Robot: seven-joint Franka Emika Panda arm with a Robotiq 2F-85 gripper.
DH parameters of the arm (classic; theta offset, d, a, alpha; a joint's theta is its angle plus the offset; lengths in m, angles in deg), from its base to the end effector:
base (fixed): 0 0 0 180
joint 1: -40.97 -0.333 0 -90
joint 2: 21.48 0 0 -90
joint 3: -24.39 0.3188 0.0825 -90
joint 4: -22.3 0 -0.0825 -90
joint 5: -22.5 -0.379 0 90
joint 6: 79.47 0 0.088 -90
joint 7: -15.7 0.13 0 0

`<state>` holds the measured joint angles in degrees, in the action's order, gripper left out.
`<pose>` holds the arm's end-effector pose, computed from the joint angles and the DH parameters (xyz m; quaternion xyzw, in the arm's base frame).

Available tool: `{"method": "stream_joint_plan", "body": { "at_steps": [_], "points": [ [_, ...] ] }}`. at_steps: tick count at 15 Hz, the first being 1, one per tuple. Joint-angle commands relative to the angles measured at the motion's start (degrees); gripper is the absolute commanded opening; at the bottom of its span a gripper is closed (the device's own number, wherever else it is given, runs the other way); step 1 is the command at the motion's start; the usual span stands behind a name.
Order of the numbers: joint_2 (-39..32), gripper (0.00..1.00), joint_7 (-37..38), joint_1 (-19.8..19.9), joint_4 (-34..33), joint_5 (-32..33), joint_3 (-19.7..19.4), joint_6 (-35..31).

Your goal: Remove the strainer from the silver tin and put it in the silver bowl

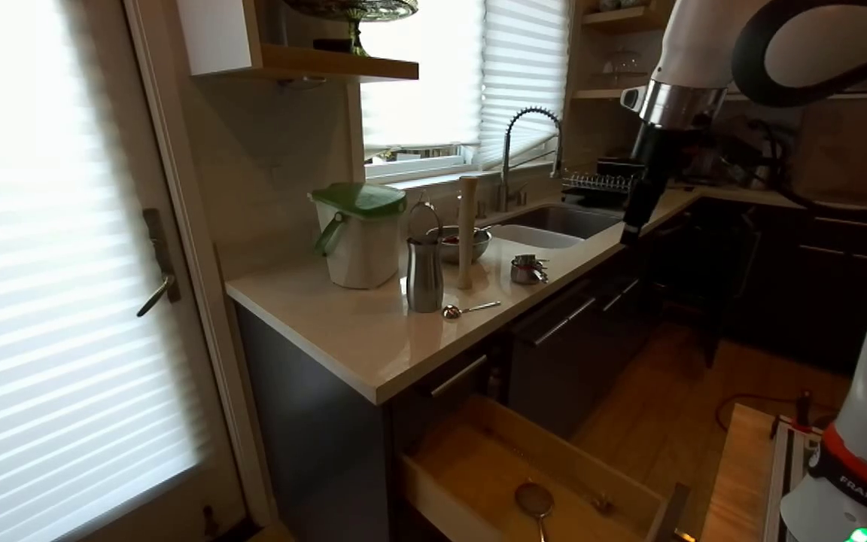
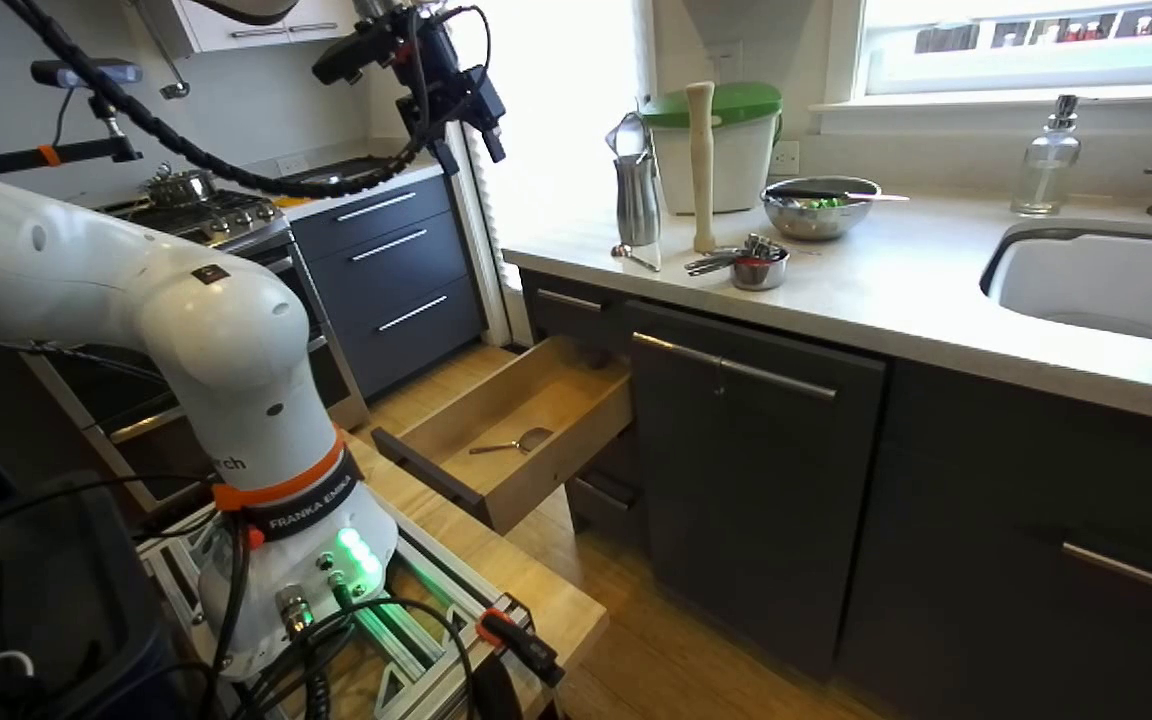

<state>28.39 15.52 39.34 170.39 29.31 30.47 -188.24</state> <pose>0.3054 0.0334 0.5174 0.9889 0.0672 0.0942 0.0937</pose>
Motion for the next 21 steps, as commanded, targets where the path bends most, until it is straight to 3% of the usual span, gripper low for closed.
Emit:
{"method": "stream_joint_plan", "body": {
  "at_steps": [1,2,5,11,16,21],
  "points": [
    [-4.4,1.00,8.7,-1.5,-3.8,-0.9,6.8,0.1],
    [-1.3,1.00,5.5,-1.9,-1.7,0.1,4.2,0.2],
    [-3.3,1.00,8.6,-2.4,-3.1,0.1,6.7,0.2],
    [-2.6,1.00,9.3,-1.0,-2.3,1.2,5.2,0.2],
    [-15.8,1.00,7.7,0.8,-8.7,-5.4,-3.2,-7.7],
    [-31.2,1.00,5.7,-0.3,-21.5,-10.3,-5.1,-15.1]
  ]
}}
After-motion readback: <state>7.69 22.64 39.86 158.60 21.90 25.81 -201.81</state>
